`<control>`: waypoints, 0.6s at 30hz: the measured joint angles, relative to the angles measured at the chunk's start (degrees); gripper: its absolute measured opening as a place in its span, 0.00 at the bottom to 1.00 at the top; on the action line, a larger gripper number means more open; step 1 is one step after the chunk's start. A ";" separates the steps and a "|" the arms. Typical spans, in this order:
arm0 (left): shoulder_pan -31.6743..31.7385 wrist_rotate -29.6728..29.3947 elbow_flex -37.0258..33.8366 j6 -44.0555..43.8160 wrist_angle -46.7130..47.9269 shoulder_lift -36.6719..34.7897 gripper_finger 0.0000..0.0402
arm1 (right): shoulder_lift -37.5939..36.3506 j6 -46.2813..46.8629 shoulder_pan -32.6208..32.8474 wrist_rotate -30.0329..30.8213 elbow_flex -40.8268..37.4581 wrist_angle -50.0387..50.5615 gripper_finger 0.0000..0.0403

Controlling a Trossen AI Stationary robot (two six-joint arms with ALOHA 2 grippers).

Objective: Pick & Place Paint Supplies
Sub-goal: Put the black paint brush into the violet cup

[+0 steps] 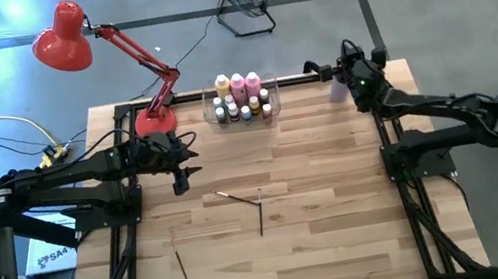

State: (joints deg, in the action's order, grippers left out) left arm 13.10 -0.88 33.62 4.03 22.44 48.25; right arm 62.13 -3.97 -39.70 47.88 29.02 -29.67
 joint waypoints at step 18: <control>0.00 0.00 0.00 -0.01 0.02 0.00 0.49 | 5.32 0.69 -0.96 0.95 0.00 -0.75 0.01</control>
State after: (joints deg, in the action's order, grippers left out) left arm 13.10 -0.89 33.62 4.02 22.46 48.25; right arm 67.45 -3.28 -40.66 48.82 29.02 -30.42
